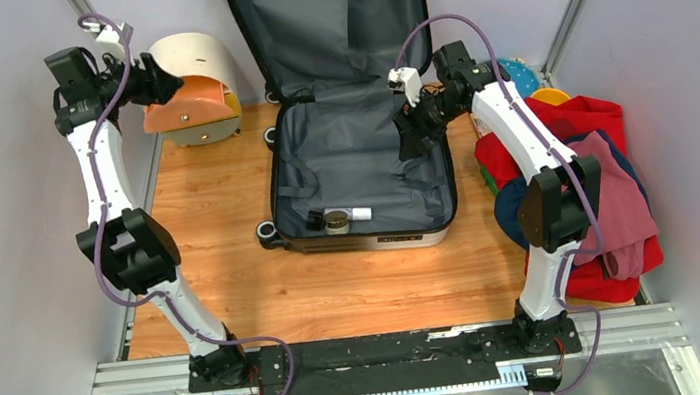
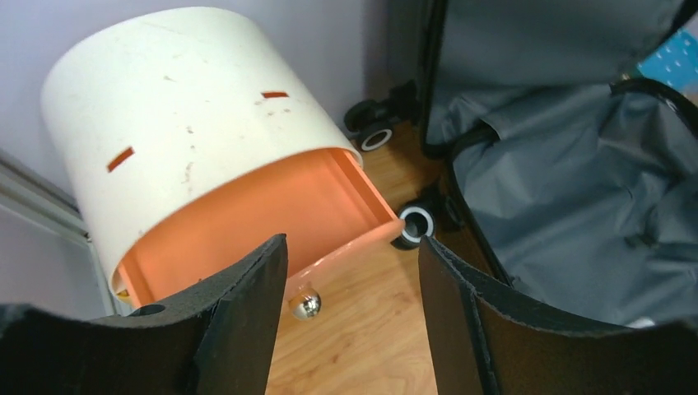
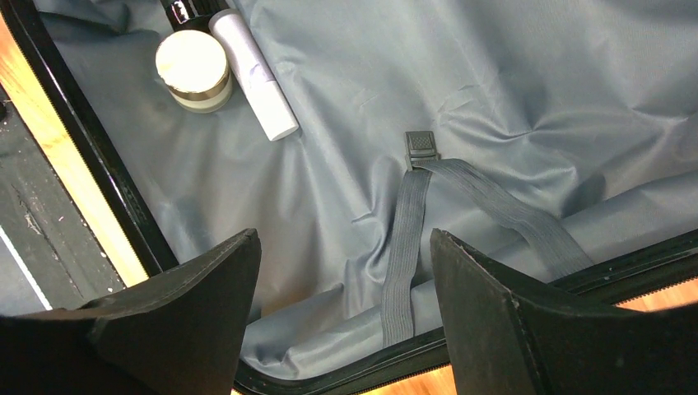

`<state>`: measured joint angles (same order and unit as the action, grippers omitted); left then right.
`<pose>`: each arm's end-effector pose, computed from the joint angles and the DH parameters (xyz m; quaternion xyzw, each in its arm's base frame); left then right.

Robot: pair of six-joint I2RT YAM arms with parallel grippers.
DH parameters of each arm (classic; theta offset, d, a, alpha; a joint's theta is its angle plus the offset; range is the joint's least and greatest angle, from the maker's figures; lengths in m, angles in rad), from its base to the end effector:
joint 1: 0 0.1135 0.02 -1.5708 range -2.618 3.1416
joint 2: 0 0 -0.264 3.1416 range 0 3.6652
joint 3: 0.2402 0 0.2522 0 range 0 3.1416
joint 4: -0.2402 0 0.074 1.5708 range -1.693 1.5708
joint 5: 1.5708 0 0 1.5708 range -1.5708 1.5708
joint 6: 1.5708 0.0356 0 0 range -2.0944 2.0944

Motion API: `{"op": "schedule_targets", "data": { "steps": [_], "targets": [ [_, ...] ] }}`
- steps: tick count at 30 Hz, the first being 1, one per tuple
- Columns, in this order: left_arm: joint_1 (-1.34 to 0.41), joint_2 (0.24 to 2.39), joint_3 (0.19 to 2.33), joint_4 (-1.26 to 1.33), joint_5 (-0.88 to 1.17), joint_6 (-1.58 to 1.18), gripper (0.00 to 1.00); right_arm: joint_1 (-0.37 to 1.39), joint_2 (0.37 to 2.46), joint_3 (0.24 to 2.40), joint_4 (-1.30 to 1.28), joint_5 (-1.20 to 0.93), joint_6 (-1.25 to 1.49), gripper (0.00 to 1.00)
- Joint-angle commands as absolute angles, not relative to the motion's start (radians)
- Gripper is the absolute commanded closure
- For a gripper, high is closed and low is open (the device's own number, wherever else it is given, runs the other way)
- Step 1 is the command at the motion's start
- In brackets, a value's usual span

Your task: Open, take out, and arrange the luggage

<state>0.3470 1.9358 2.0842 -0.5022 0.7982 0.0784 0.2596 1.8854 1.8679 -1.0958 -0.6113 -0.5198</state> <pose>0.4228 0.1258 0.4214 0.1189 0.7790 -0.2005 0.5822 0.3748 0.1207 0.3277 -0.4160 0.8333 0.2625 0.2524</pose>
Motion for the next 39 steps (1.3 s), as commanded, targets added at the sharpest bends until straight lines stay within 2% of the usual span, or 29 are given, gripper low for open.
{"op": "schedule_targets", "data": {
  "steps": [1,10,16,20,23,24,26,27,32,36,39],
  "targets": [
    [0.367,1.944,2.105,-0.642,0.974,0.322,0.32,0.264,1.862,1.885,-1.098,-0.626,-0.520,0.21],
    [0.370,2.008,2.114,-0.673,0.904,0.557,0.32,0.264,1.842,1.861,-1.095,-0.624,-0.520,0.21],
    [0.368,2.106,2.169,-0.698,0.876,0.612,0.31,0.262,1.838,1.859,-1.097,-0.604,-0.520,0.21],
    [0.370,2.105,2.116,-0.684,0.876,0.618,0.36,0.261,1.832,1.855,-1.095,-0.594,-0.523,0.21],
    [0.367,2.091,2.106,-0.660,0.920,0.569,0.54,0.262,1.832,1.855,-1.092,-0.591,-0.522,0.21],
    [0.364,2.085,2.103,-0.652,0.923,0.536,0.66,0.262,1.833,1.858,-1.089,-0.589,-0.520,0.21],
    [0.359,2.057,2.086,-0.626,0.926,0.503,0.80,0.262,1.839,1.864,-1.088,-0.584,-0.518,0.21],
    [0.353,2.048,2.073,-0.608,0.930,0.480,0.84,0.262,1.841,1.871,-1.088,-0.581,-0.518,0.21],
    [0.337,1.997,2.042,-0.601,0.924,0.410,0.87,0.262,1.856,1.888,-1.088,-0.575,-0.518,0.21],
    [0.331,1.980,2.040,-0.630,0.904,0.362,0.99,0.262,1.864,1.896,-1.085,-0.577,-0.512,0.21],
    [0.331,1.973,2.045,-0.667,0.903,0.383,1.00,0.262,1.871,1.902,-1.085,-0.578,-0.509,0.21]
  ]
}}
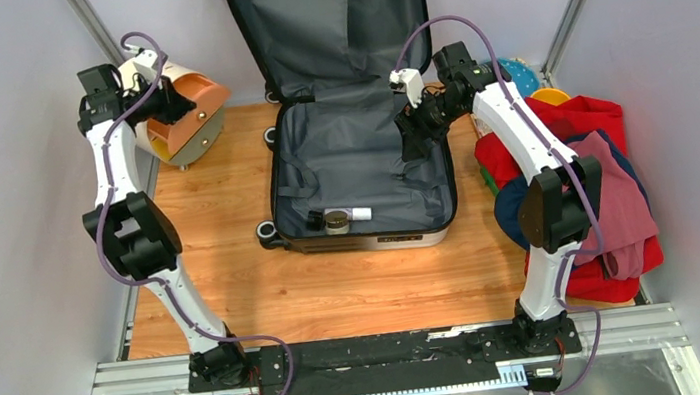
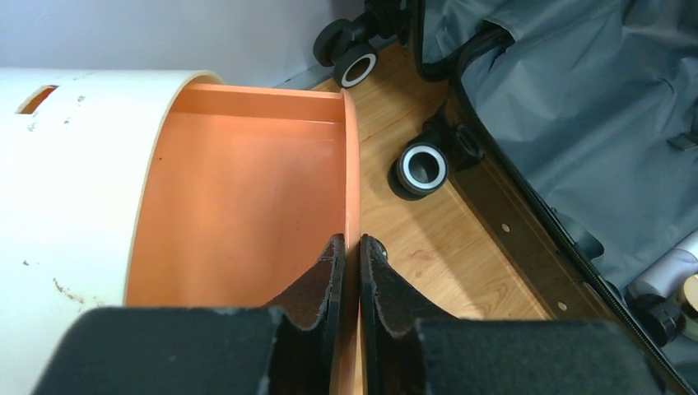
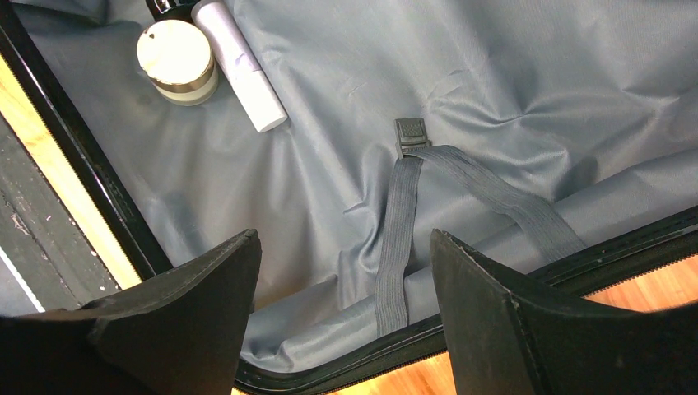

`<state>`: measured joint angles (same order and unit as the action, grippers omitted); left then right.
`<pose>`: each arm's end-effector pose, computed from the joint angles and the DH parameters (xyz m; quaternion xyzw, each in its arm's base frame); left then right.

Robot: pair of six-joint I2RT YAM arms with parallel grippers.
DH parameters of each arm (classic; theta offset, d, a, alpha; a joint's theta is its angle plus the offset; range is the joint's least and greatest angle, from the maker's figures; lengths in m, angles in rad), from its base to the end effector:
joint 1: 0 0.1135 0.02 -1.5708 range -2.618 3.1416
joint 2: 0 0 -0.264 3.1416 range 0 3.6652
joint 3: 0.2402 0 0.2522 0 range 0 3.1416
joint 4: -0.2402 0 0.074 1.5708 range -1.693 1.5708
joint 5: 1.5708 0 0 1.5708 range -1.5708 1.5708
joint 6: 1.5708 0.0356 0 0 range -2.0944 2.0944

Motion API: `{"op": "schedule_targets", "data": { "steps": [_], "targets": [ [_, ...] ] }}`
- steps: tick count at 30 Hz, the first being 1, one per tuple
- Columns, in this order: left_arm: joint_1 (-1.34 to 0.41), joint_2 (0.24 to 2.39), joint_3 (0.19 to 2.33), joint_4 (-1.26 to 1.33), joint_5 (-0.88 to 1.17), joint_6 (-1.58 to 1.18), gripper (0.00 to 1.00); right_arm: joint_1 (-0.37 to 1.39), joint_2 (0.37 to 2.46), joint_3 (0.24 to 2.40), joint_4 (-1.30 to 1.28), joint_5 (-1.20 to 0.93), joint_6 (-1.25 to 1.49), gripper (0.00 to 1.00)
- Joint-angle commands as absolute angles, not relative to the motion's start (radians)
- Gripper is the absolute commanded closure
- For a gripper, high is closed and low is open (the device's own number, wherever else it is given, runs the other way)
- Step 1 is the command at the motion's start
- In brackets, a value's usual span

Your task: Open, take out, and arrange the luggage

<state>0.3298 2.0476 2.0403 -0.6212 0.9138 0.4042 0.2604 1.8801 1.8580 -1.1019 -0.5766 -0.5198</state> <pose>0.4481 0.1236 0.3500 0.2299 0.7916 -0.2208 0.5213 0.3733 0.1195 0.3259 -0.4138 0.8407 0.2475 0.2465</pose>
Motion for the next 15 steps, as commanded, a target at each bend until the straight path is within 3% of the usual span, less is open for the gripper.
{"op": "schedule_targets", "data": {
  "steps": [1,9,15],
  "targets": [
    [0.333,1.968,2.046,-0.673,0.900,0.388,1.00,0.262,1.873,1.904,-1.085,-0.580,-0.506,0.21],
    [0.365,1.942,2.065,-0.797,1.011,0.514,1.00,0.262,1.875,1.902,-1.078,-0.586,-0.500,0.21],
    [0.370,1.945,2.086,-0.874,0.960,0.620,1.00,0.262,1.868,1.896,-1.077,-0.589,-0.495,0.21]
  ]
}}
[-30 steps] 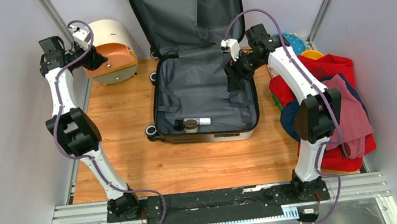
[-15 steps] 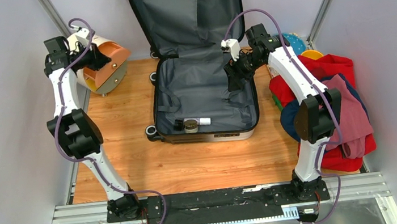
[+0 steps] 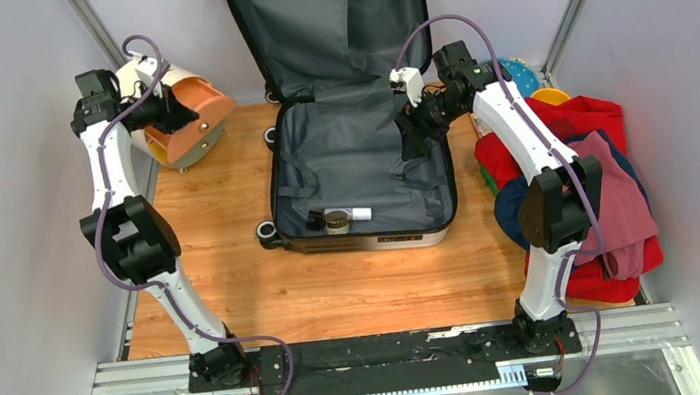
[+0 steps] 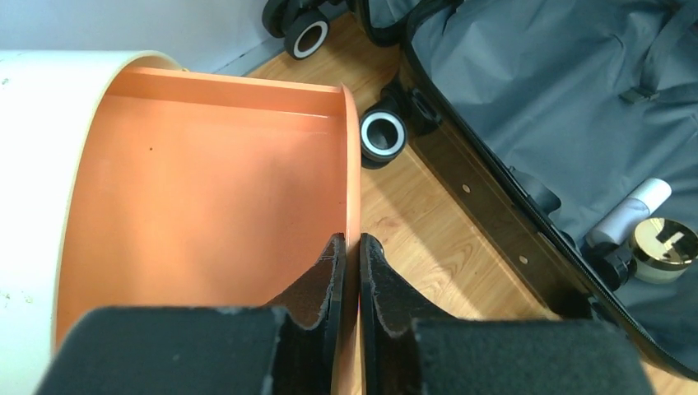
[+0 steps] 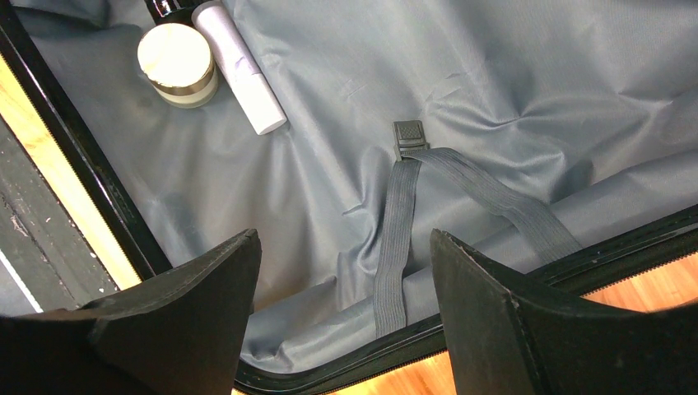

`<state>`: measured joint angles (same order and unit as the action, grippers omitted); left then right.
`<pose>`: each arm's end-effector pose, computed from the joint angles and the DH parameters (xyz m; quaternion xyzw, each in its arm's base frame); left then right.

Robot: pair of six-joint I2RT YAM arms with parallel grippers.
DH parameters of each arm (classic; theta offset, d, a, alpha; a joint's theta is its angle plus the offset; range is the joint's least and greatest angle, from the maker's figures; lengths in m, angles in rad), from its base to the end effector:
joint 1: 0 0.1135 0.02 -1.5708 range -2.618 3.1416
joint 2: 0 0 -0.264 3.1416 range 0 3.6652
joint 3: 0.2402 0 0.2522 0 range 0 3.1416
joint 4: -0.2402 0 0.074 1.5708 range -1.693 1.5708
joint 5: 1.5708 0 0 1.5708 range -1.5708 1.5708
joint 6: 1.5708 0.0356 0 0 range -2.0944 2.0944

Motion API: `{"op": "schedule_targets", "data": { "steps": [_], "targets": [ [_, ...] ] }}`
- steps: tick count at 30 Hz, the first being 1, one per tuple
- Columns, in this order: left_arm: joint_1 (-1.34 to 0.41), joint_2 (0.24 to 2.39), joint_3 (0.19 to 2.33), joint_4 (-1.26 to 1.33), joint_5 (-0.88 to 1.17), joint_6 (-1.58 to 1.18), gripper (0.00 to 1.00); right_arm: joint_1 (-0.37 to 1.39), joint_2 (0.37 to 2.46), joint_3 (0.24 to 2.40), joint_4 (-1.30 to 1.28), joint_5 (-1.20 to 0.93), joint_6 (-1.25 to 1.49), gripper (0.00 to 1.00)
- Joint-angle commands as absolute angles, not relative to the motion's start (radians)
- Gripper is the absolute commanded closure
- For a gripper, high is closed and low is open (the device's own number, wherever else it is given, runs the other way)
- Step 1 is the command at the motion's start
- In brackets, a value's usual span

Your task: Open, take out, and arrange the luggage

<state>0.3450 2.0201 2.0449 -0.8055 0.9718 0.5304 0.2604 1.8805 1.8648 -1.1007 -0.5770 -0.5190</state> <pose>0.4286 0.1228 0.3511 0.2545 0.7960 -0.2462 0.4909 0.3737 0.1197 0.3278 -0.4141 0.8397 0.2470 0.2499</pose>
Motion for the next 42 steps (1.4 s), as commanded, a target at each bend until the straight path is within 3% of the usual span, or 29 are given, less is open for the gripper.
{"op": "schedule_targets", "data": {
  "steps": [1,2,3,5,12,21,27,37,42],
  "targets": [
    [0.370,1.947,2.083,-0.864,0.934,0.606,0.91,0.262,1.868,1.898,-1.077,-0.591,-0.494,0.21],
    [0.370,1.944,2.079,-0.847,0.921,0.592,0.78,0.262,1.867,1.898,-1.078,-0.591,-0.492,0.21],
    [0.371,1.939,2.068,-0.784,0.901,0.544,0.49,0.264,1.870,1.898,-1.077,-0.594,-0.489,0.21],
    [0.371,1.907,1.999,-0.680,0.810,0.467,0.31,0.264,1.870,1.898,-1.077,-0.598,-0.489,0.21],
    [0.370,1.848,1.890,-0.364,0.744,0.255,0.26,0.264,1.867,1.891,-1.077,-0.606,-0.485,0.21],
    [0.370,1.798,1.904,-0.264,0.824,0.126,0.25,0.265,1.862,1.887,-1.084,-0.623,-0.499,0.22],
    [0.347,1.724,1.867,-0.332,0.934,0.106,0.22,0.331,1.888,1.865,-1.104,-0.649,-0.538,0.25],
    [0.287,1.507,1.447,-0.348,0.997,0.106,0.22,0.560,1.974,1.798,-0.991,-0.646,-0.551,0.31],
    [0.284,1.462,1.335,-0.350,0.997,0.109,0.22,0.633,2.031,1.767,-0.945,-0.617,-0.558,0.32]
  ]
}}
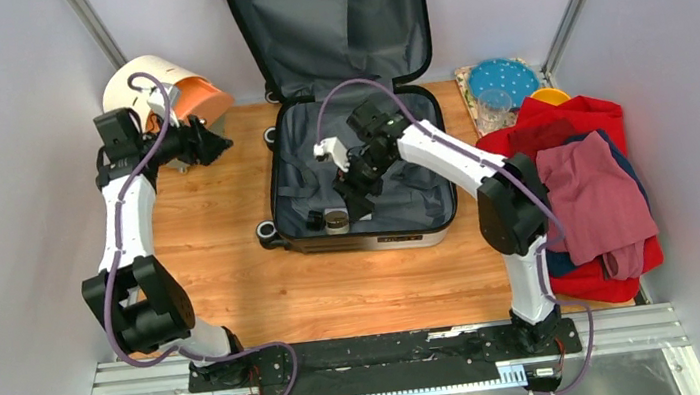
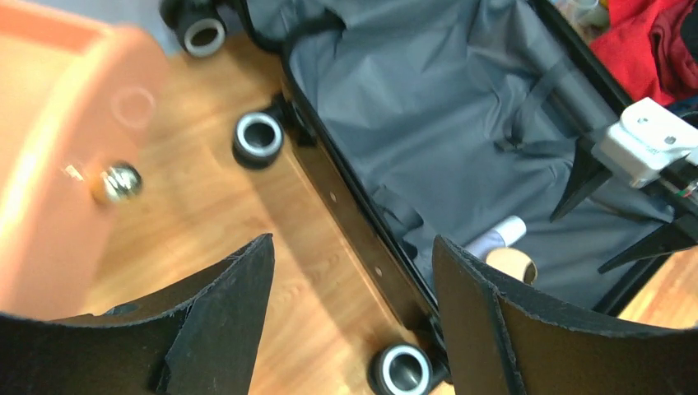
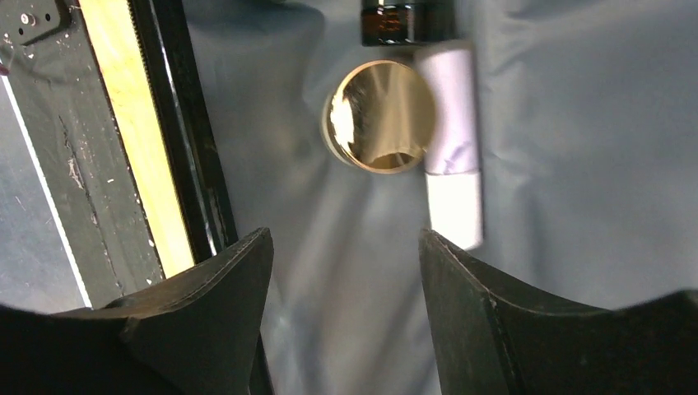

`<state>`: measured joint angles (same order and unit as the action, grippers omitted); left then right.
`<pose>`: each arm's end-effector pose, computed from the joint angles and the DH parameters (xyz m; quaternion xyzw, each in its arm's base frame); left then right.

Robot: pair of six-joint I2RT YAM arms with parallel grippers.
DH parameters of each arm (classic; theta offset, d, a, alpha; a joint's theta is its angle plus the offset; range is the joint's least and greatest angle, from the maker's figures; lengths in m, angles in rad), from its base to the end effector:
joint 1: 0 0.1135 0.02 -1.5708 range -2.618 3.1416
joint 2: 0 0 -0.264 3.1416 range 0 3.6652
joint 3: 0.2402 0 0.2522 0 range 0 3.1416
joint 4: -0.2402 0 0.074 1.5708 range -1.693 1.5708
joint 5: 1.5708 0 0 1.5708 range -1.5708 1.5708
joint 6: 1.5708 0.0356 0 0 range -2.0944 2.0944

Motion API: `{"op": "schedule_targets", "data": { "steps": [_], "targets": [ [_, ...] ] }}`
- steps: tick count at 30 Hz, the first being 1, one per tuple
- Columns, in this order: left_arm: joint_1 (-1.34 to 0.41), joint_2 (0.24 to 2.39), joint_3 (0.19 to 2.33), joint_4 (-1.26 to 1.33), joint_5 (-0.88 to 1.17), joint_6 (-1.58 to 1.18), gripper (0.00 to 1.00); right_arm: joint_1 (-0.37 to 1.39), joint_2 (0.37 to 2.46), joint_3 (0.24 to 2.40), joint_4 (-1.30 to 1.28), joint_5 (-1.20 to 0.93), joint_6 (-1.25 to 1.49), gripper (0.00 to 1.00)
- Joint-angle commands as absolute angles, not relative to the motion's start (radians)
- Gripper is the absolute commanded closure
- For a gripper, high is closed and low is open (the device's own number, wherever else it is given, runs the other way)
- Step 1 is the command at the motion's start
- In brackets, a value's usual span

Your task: Open, take out, and arrange the luggage

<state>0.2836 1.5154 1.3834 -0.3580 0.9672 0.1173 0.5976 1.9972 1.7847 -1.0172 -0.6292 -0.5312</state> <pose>0.3339 0.0668 0.3600 0.1753 0.7764 -0.3000 0.5257 0.3318 0.2512 0.2640 -0.5456 0.7637 0.3101 0.1512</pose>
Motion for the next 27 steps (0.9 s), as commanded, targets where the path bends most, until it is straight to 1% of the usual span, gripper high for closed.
{"op": "schedule_targets", "data": {
  "steps": [1,8,14,20,23,24,26,27],
  "targets": [
    [0.284,1.457,1.316,-0.353,0.996,0.113,0.22,0.638,2.052,1.763,-0.936,-0.603,-0.557,0.32],
    [0.284,1.453,1.270,-0.342,1.000,0.092,0.22,0.647,2.105,1.721,-0.884,-0.531,-0.583,0.33],
    [0.284,1.448,1.232,-0.315,0.988,0.078,0.22,0.655,2.120,1.648,-0.833,-0.482,-0.614,0.30],
    [0.284,1.453,1.200,-0.288,0.966,0.046,0.22,0.664,2.143,1.621,-0.769,-0.414,-0.604,0.32],
    [0.284,1.453,1.192,-0.287,0.956,0.048,0.23,0.663,2.138,1.597,-0.742,-0.374,-0.595,0.43],
    [0.284,1.448,1.187,-0.285,0.953,0.046,0.23,0.663,2.134,1.585,-0.739,-0.367,-0.594,0.54],
    [0.284,1.445,1.183,-0.282,0.948,0.046,0.24,0.661,2.103,1.571,-0.730,-0.364,-0.595,0.64],
    [0.284,1.440,1.175,-0.281,0.948,0.048,0.24,0.661,2.089,1.559,-0.726,-0.367,-0.597,0.74]
  ]
}}
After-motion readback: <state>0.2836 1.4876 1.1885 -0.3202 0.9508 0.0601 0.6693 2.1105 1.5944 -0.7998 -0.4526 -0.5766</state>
